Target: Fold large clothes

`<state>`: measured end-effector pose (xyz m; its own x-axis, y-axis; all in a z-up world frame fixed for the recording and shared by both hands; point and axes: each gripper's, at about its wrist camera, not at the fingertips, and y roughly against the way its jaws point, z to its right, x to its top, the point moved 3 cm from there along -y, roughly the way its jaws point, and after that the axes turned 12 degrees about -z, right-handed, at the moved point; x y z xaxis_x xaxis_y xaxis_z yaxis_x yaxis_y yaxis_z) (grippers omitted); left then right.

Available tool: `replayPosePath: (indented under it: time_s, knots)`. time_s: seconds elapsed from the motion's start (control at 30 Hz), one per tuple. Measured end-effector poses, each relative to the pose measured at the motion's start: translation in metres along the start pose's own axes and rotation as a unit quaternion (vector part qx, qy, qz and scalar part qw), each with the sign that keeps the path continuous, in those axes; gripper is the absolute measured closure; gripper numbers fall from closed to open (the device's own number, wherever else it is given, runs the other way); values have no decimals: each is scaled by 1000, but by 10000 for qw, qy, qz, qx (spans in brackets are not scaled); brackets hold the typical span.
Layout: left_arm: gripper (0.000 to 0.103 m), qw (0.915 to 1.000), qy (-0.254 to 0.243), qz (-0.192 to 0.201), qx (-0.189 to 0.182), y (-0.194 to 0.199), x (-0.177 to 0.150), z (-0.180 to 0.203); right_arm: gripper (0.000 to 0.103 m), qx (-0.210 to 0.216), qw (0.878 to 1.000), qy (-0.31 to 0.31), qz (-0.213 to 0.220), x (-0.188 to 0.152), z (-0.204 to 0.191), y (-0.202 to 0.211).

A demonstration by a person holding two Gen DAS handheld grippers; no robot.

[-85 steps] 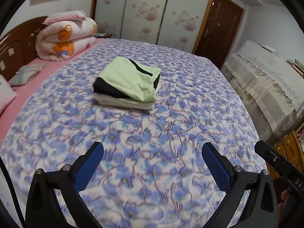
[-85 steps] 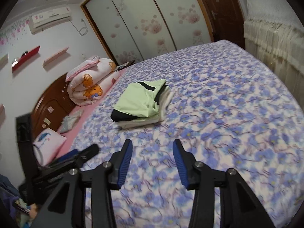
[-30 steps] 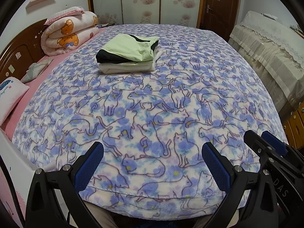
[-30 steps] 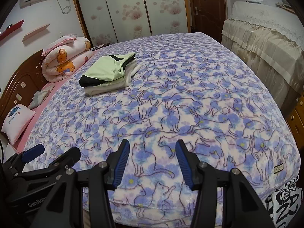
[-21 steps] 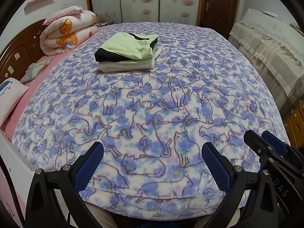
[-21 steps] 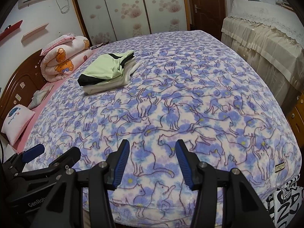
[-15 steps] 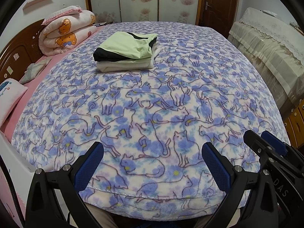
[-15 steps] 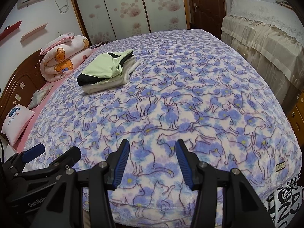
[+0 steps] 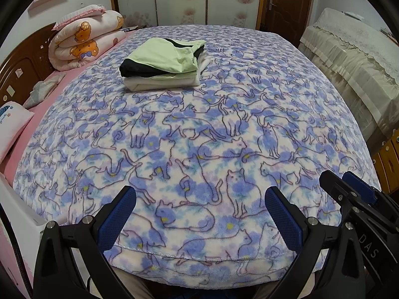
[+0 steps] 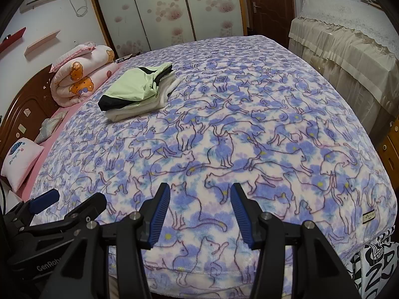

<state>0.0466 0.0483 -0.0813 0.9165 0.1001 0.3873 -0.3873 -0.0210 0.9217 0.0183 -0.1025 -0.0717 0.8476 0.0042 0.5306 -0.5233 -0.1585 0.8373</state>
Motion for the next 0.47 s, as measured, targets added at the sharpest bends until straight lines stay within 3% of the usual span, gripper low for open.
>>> replayPosePath:
  time_s: [0.47]
  knots:
    - [1,10000,-18,-53,-30,-3,-3,0,52,8,10000,-9,-40,-1,2,-3]
